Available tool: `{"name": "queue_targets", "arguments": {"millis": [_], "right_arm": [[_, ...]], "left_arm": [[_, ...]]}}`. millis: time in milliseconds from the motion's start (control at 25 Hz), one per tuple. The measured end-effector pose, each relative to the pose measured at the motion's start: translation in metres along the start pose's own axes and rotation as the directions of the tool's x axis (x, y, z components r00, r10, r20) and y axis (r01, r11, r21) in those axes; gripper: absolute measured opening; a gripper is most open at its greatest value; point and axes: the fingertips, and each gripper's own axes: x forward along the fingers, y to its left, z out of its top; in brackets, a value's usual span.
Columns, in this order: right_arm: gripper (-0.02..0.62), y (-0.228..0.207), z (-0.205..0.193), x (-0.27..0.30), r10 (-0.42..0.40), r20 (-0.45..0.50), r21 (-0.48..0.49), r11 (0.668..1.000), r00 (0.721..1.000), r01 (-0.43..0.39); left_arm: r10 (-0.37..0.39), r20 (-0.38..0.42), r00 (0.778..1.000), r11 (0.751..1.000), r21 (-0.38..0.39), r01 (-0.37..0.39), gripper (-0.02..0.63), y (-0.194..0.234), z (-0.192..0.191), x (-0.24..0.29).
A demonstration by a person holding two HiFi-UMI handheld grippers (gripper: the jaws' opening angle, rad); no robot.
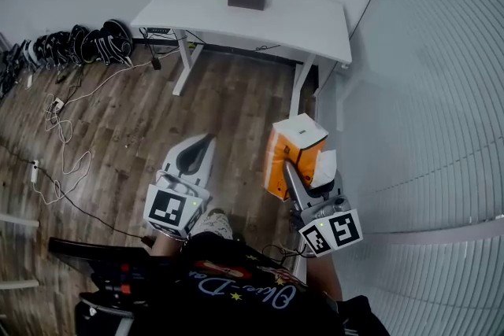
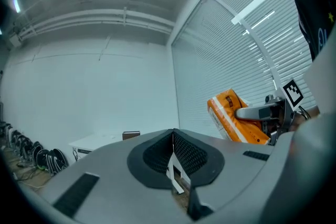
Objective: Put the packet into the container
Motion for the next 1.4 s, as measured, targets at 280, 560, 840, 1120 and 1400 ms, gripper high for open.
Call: {"name": "queue_targets", "arguments": {"millis": [280,560,840,1120,1400], "right_arm": [[0.233,-0.031,-0.007,0.042,0.005,0.005,0.012,1.000,1.000,-0.005],[0.233,-0.063,-0.011,0.113,0.007,-0.001,0.007,1.000,1.000,-0.007],[0.233,-0.097,-0.013,0.203,-0.007,-0.003,0.000,1.000,1.000,0.007],[0.233,-0.139,-0.015,0.311,-0.033,0.001,-0.019,0.999,0.999,0.033],[0.233,-0.134,-0.011,0.311,-0.056,0.029,-0.052,0.997,0.998,0.058]], "left_arm": [[-0.016,-0.007,1.000,1.000,0.006,0.016,0.009,0.026,-0.011,0.046],[-0.079,0.009,0.997,0.995,0.066,0.078,0.009,0.057,-0.004,0.112],[-0.083,0.003,0.997,0.996,0.016,0.083,0.009,0.128,-0.006,0.183],[-0.089,0.027,0.996,0.996,0.000,0.089,0.009,0.215,-0.009,0.270],[-0.105,0.043,0.994,0.995,0.003,0.105,0.009,0.220,-0.016,0.262]]}}
